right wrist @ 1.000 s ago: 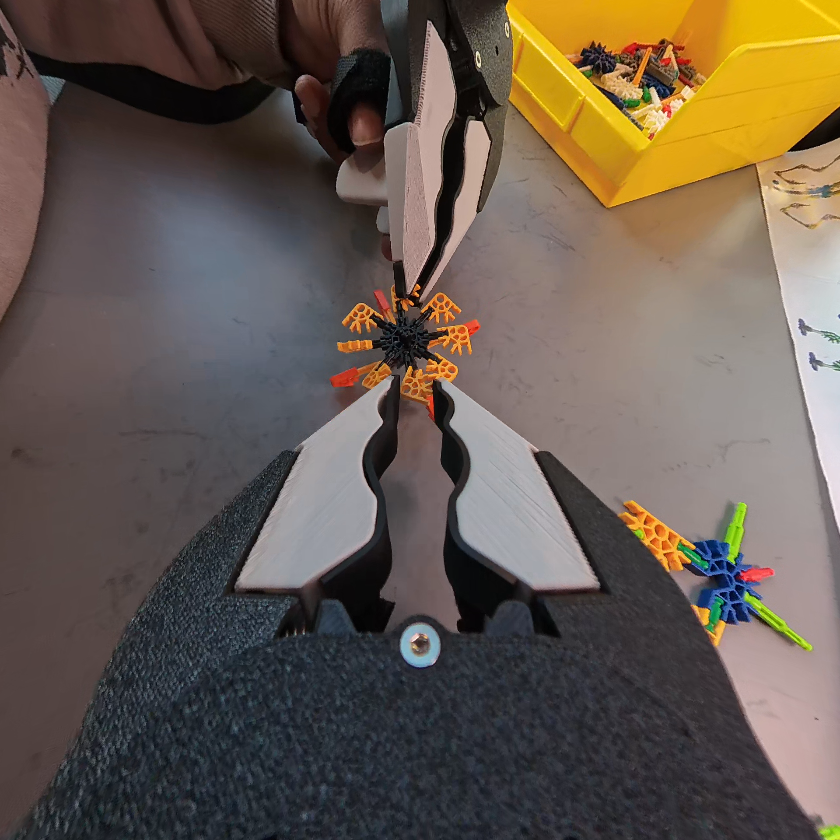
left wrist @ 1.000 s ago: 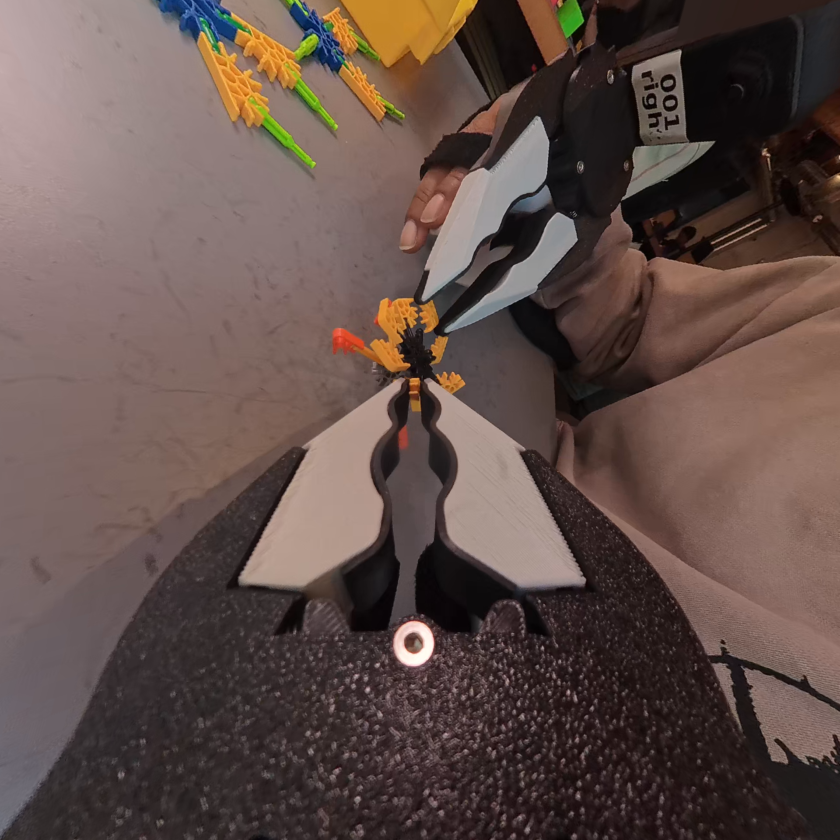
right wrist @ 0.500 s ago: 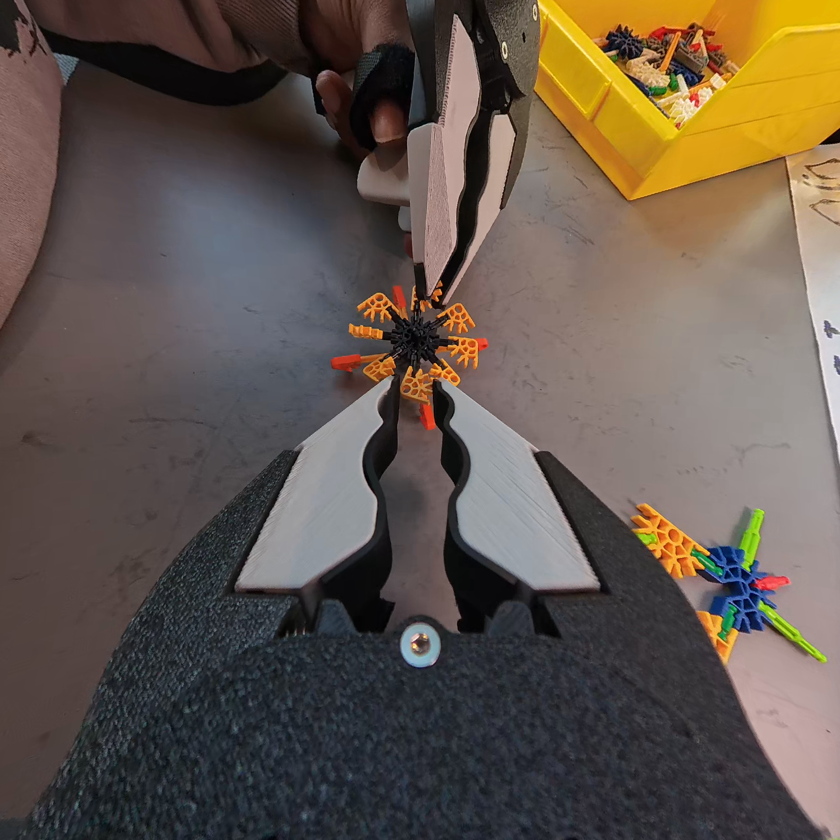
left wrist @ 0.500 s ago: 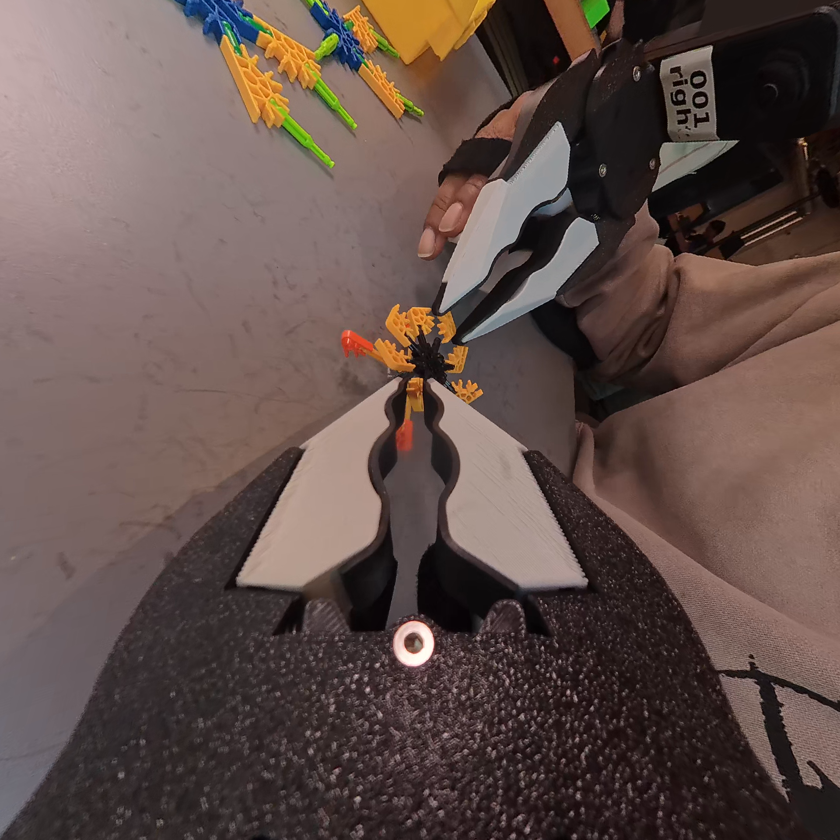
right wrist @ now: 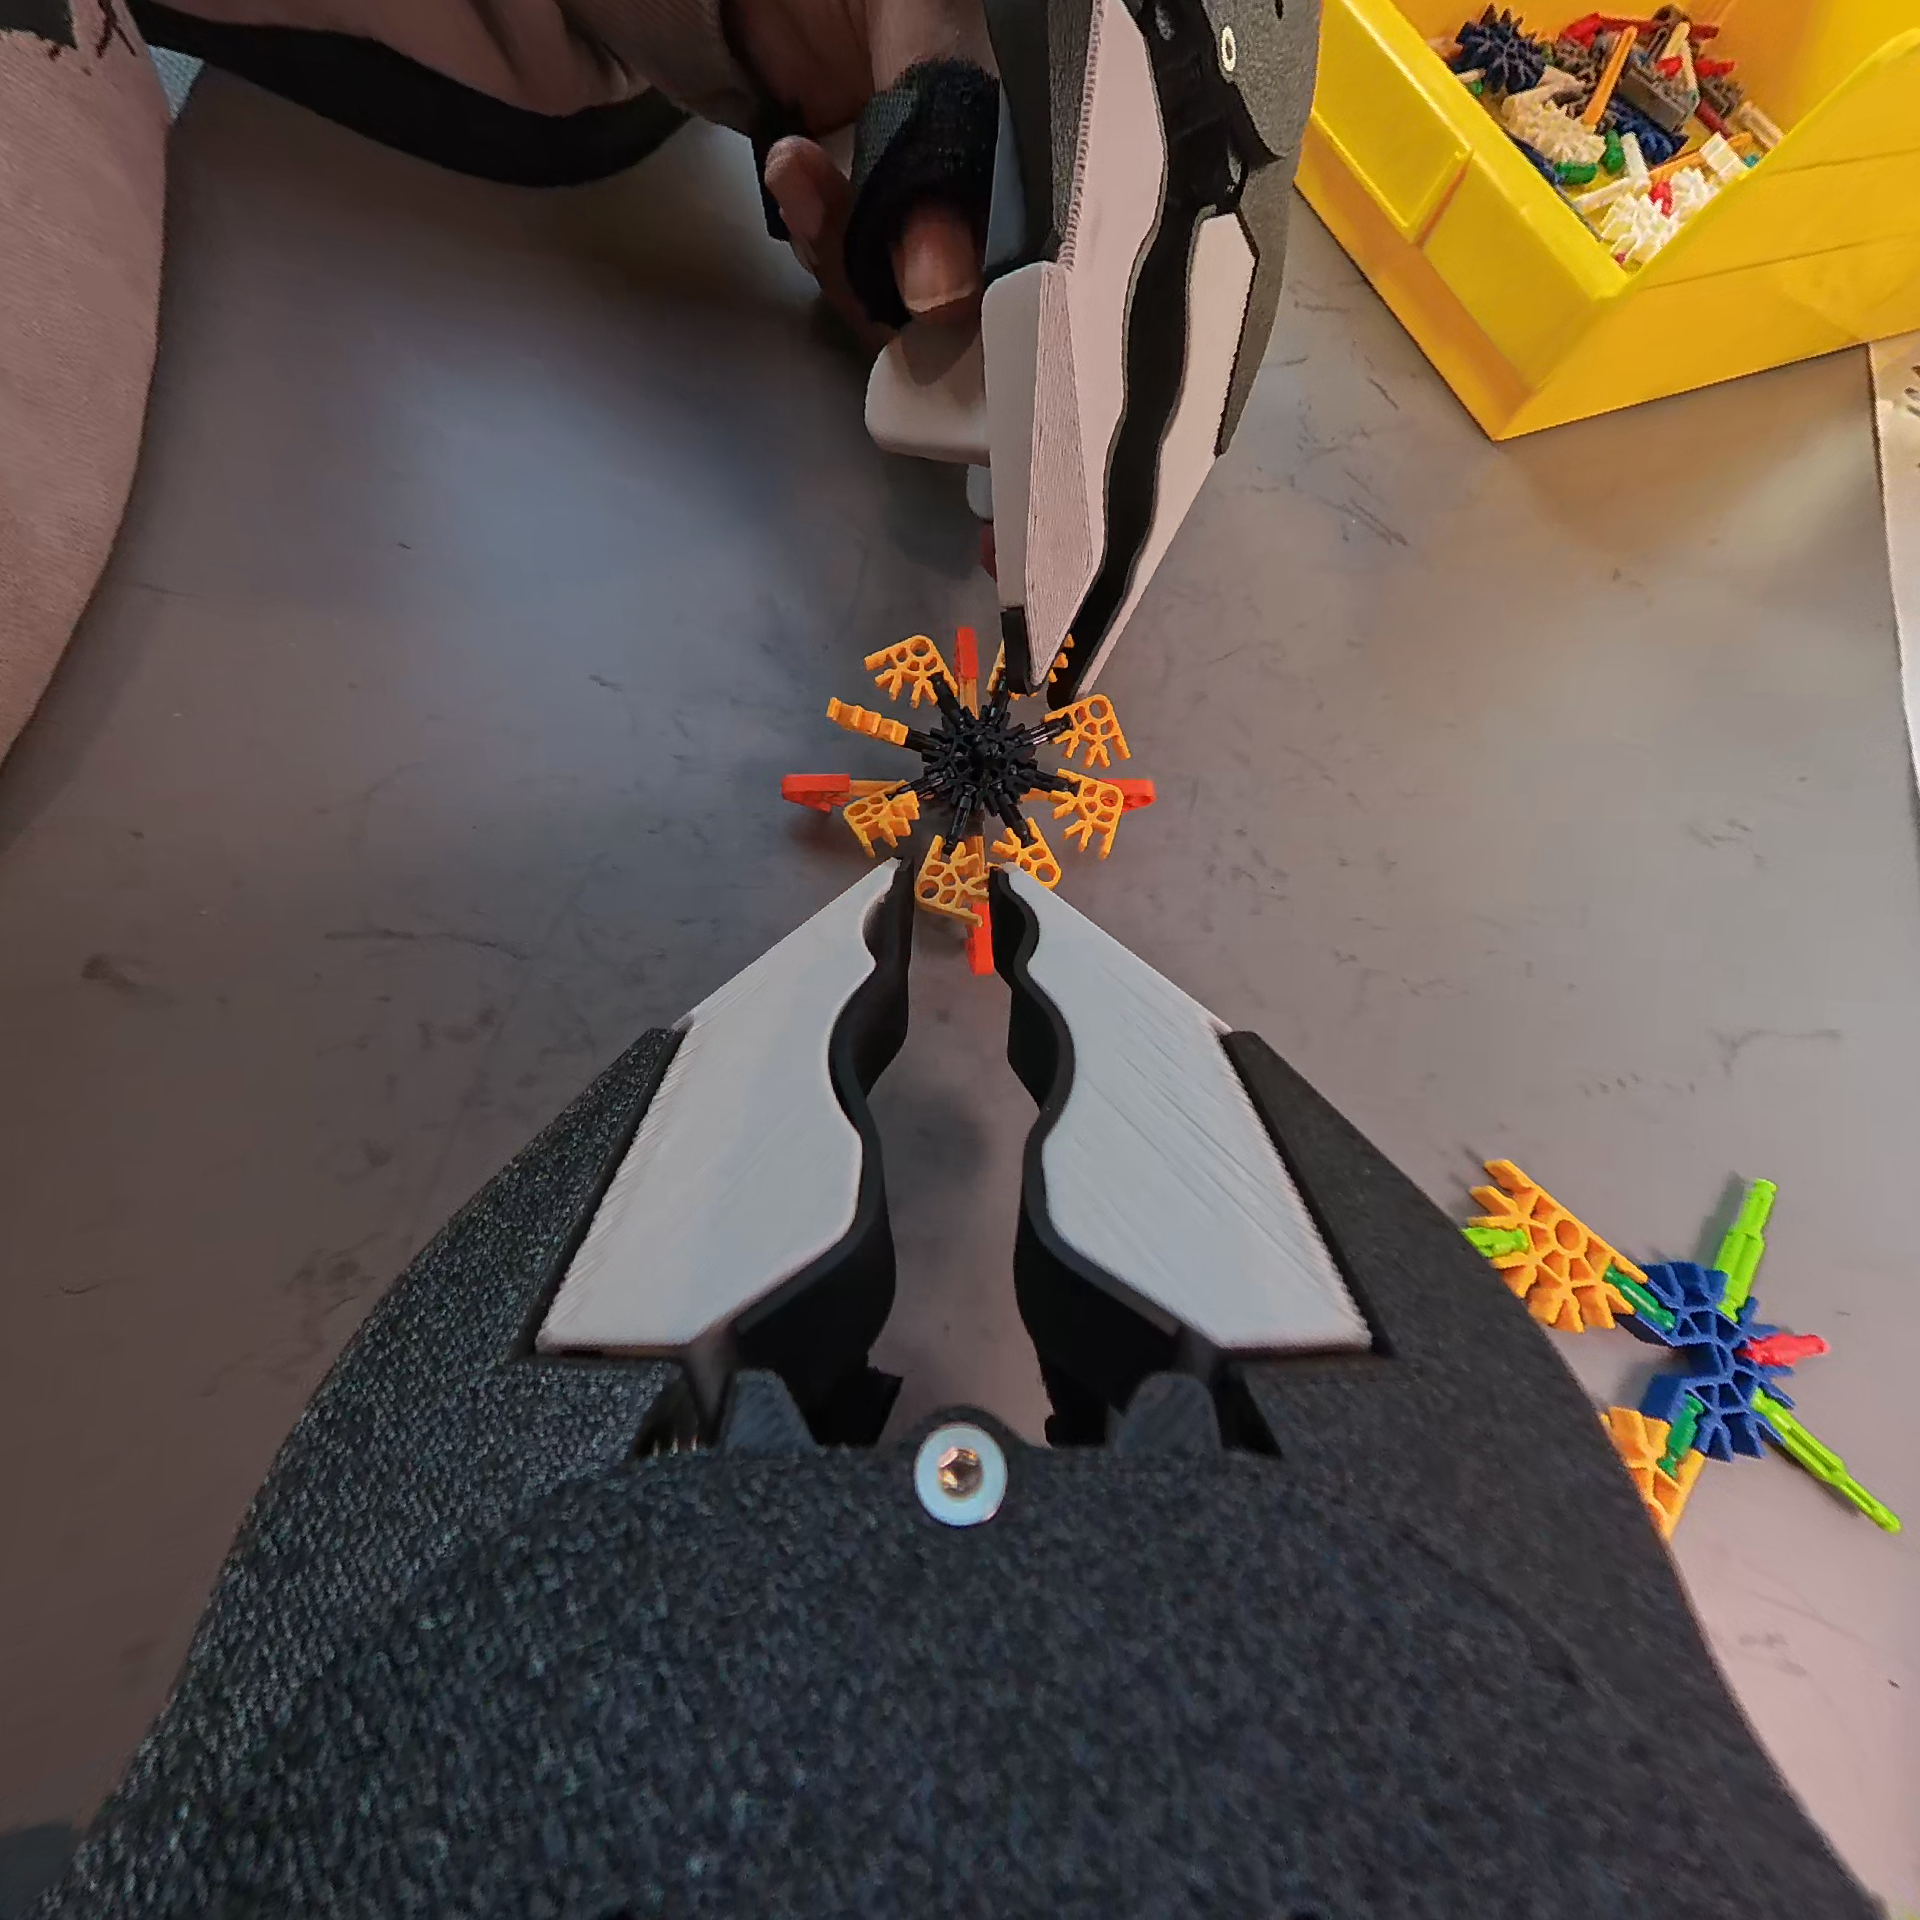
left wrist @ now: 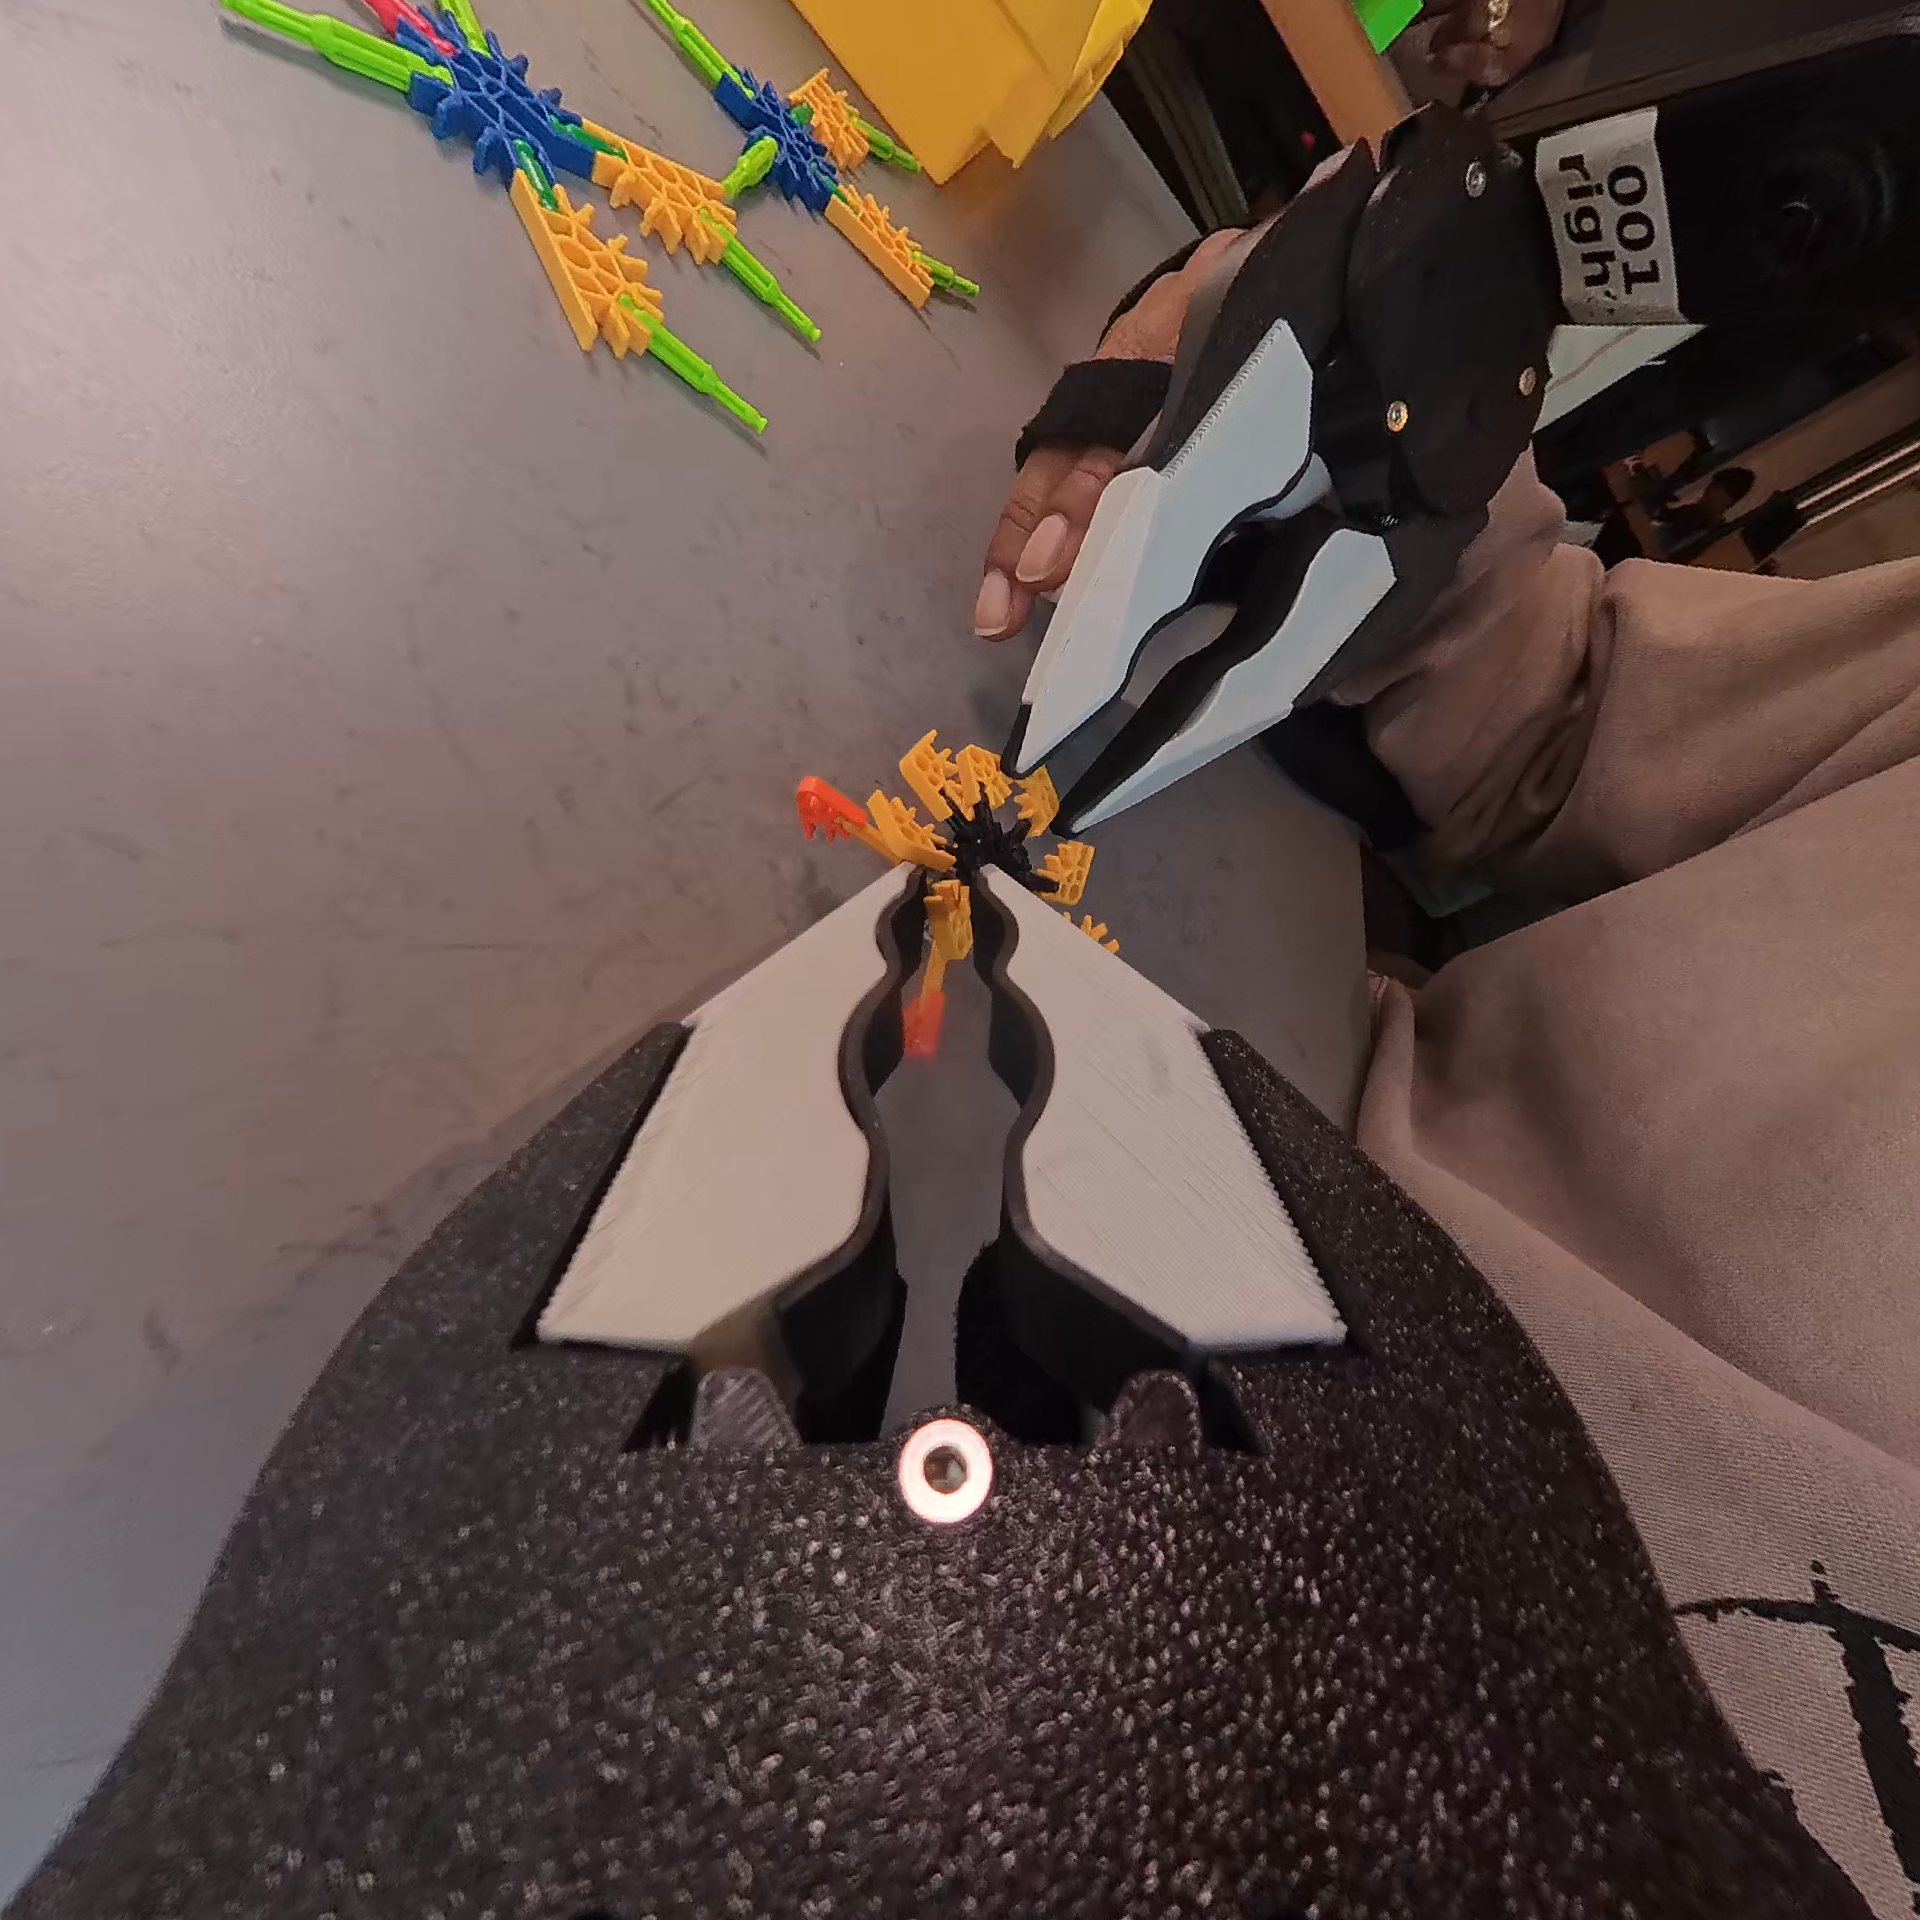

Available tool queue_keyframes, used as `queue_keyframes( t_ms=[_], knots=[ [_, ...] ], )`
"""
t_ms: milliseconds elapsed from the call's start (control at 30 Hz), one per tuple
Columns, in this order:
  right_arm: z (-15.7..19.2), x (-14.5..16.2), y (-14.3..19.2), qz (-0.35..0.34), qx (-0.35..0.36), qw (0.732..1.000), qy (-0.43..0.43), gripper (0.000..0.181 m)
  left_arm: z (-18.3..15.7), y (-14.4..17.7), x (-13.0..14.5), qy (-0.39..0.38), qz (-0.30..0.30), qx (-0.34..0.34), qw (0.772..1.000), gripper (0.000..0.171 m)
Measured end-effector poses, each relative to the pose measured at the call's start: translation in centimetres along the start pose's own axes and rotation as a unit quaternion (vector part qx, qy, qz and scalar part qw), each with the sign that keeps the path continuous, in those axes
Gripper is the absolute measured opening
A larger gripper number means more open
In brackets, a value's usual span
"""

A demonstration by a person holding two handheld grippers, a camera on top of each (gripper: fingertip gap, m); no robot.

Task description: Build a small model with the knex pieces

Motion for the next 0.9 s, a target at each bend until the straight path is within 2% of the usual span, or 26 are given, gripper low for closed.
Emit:
queue_keyframes(
  t_ms=[233,500,900],
  knots=[
    [0.2,-0.3,0.1,0.002,0.000,1.000,0.003,0.012,-0.2,-0.3,0.0,-0.003,0.007,-0.001,1.000,0.009],
    [0.3,-0.3,-0.1,0.005,0.000,1.000,0.004,0.012,-0.5,-0.7,0.3,-0.004,0.025,0.009,1.000,0.017],
    [0.7,-0.6,-0.3,0.022,0.015,0.999,0.029,0.012,-0.7,-1.3,0.4,0.005,0.033,0.017,0.999,0.014]
  ],
)
Point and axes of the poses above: each gripper's, where its closed fingertips meet, y back along the fingers, x out of its underside, z = x × y across the jaws, the point moved 10 cm from there along y, back along the fingers, and after that the axes turned 7 degrees about z, right-handed, at the moved point
